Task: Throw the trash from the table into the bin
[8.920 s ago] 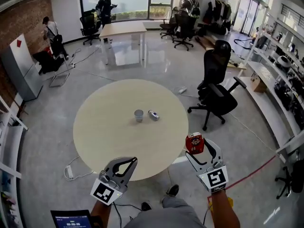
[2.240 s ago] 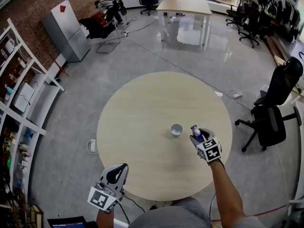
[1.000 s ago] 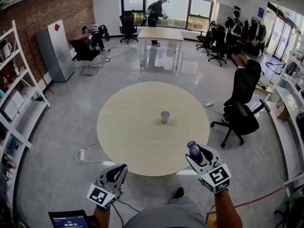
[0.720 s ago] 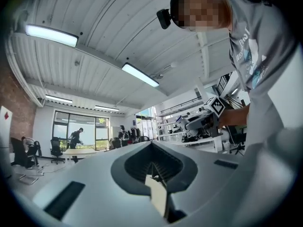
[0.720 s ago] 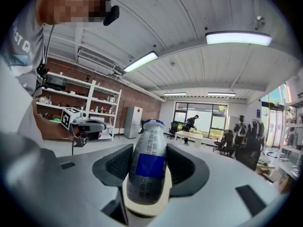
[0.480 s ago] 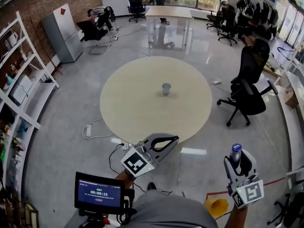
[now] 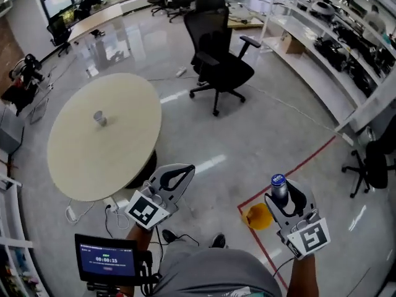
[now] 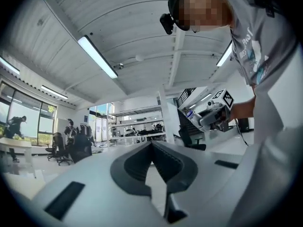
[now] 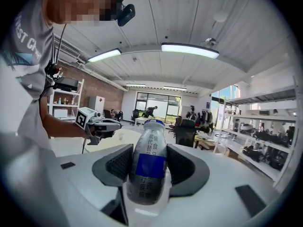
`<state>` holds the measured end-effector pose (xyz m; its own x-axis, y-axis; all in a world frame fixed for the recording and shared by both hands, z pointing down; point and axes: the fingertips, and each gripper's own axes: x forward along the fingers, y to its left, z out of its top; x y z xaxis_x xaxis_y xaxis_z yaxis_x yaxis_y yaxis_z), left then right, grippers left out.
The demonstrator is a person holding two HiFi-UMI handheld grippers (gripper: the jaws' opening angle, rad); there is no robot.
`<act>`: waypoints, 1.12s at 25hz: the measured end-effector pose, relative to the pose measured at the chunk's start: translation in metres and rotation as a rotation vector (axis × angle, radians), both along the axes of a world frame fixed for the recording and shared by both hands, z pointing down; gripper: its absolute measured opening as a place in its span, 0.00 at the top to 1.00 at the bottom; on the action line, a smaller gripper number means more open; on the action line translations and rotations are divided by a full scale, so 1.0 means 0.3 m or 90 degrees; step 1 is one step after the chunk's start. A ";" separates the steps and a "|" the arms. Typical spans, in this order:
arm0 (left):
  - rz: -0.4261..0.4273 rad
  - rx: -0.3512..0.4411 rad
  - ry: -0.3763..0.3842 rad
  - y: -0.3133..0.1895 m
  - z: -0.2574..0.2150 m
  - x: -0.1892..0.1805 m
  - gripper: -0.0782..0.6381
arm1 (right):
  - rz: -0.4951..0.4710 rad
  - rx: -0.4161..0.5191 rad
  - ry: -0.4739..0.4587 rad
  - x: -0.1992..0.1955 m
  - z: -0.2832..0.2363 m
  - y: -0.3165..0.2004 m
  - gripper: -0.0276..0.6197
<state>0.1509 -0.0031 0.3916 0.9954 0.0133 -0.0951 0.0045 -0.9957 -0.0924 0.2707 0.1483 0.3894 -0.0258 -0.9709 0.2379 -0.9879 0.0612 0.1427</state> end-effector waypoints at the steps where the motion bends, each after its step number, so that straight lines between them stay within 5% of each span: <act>1: 0.015 0.000 -0.009 0.060 0.025 0.097 0.83 | 0.022 0.000 -0.001 0.092 0.023 0.079 0.61; 10: 0.174 0.035 -0.084 0.558 0.196 0.677 0.83 | 0.195 -0.001 -0.053 0.559 0.278 0.670 0.61; 19: 0.247 0.048 -0.102 0.701 0.171 0.746 0.83 | 0.240 -0.044 -0.075 0.589 0.465 0.810 0.61; 28: 0.232 0.049 -0.118 0.672 0.187 0.739 0.83 | 0.249 -0.072 -0.069 0.630 0.524 0.840 0.61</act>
